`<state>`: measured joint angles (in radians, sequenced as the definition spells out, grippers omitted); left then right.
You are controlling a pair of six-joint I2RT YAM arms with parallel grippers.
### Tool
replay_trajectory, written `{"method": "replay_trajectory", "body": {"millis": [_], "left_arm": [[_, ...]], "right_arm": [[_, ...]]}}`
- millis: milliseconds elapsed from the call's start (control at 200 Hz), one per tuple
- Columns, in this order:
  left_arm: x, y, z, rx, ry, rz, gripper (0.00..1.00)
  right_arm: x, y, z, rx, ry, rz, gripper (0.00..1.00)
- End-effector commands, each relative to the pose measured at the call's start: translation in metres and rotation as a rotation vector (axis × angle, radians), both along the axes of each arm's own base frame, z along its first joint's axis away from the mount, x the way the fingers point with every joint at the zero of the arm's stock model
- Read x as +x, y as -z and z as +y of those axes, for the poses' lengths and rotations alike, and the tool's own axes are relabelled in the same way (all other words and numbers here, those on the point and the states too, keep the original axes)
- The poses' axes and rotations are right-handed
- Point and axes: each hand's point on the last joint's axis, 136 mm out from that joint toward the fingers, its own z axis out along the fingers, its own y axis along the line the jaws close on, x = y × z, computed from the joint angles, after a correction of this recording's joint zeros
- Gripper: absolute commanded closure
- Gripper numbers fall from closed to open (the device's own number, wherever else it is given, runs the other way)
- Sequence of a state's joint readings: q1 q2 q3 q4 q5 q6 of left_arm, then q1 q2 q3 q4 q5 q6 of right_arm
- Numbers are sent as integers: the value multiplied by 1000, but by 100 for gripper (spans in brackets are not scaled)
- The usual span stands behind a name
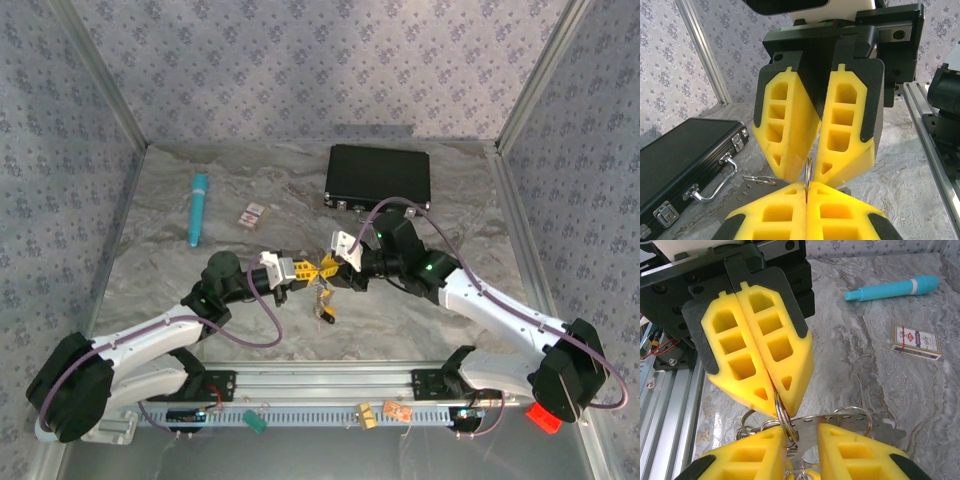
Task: Put the keys on the keyring
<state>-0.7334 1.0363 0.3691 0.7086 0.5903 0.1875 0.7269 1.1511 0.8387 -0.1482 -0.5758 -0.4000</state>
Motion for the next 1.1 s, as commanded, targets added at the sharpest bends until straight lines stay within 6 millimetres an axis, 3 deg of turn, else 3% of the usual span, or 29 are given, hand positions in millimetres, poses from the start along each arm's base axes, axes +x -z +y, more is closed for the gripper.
{"method": "replay_trajectory", "body": {"millis": [0, 190, 235, 390, 555, 725, 909, 1099], "left_arm": [[-6, -17, -2, -58, 34, -39, 100], [-5, -17, -1, -56, 23, -38, 100], [-3, -16, -1, -52, 12, -34, 100], [2, -11, 1, -17, -24, -25, 70], [7, -3, 1, 59, -41, -11, 63], [6, 3, 1, 100, -33, -4, 65], [4, 4, 1, 109, -20, -6, 74], [2, 2, 0, 109, -6, -14, 99]], "right_arm": [[4, -23, 0, 48, 14, -60, 78], [0, -26, 4, 42, -17, -47, 100], [0, -25, 4, 38, -18, -49, 100], [3, -17, 0, -34, -1, -53, 100], [0, 5, -1, -192, -12, -67, 100], [-3, 11, 3, -261, -35, -81, 100], [-7, 10, 9, -290, -60, -105, 100], [-10, 12, 11, -323, -79, -110, 100]]}}
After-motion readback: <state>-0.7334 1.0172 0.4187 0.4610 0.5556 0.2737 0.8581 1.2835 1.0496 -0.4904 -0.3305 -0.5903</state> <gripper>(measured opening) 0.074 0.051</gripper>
